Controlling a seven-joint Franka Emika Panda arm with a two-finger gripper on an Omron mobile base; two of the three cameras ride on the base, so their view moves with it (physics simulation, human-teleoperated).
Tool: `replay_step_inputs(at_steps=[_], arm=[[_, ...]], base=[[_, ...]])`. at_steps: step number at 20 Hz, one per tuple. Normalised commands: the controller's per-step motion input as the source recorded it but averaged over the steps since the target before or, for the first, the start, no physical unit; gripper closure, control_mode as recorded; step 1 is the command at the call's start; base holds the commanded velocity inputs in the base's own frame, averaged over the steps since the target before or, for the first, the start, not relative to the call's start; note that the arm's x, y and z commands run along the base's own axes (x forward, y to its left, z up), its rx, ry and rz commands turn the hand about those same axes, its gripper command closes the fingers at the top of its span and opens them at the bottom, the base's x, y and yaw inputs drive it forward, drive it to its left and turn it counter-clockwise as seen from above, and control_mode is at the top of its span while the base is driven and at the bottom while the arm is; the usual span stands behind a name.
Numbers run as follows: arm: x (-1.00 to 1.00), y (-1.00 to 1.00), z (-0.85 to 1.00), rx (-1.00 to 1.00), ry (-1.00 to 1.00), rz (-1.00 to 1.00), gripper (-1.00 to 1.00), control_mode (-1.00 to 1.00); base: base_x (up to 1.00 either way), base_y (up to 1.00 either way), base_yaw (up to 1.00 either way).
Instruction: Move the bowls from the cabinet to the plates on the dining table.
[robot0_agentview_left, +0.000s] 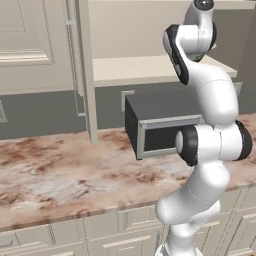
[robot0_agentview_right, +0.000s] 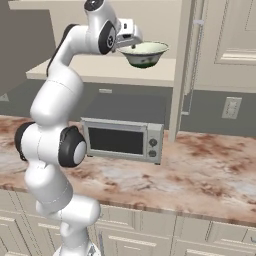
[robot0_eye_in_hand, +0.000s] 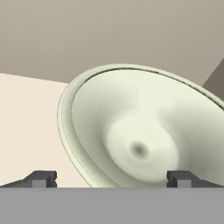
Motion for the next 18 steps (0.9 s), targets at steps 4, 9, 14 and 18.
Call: replay_step_inputs(at_steps=[4,9,14,18], arm=[[0.0,0.08,-0.14,0.0,0.0,0.01,-1.0,-1.0],[0.16,0.0,-0.25,0.0,0.0,0.0,-1.0,-1.0],[0.42,-0.03,-0.18,0.0,0.0,0.0,-1.0,-1.0],[0.32,-0.01,-0.03,0.0,0.0,0.0,-1.0,-1.0]], base=[[0.0,0.0,0.0],[0.0,0.0,0.0],[0.0,0.0,0.0],[0.0,0.0,0.0]])
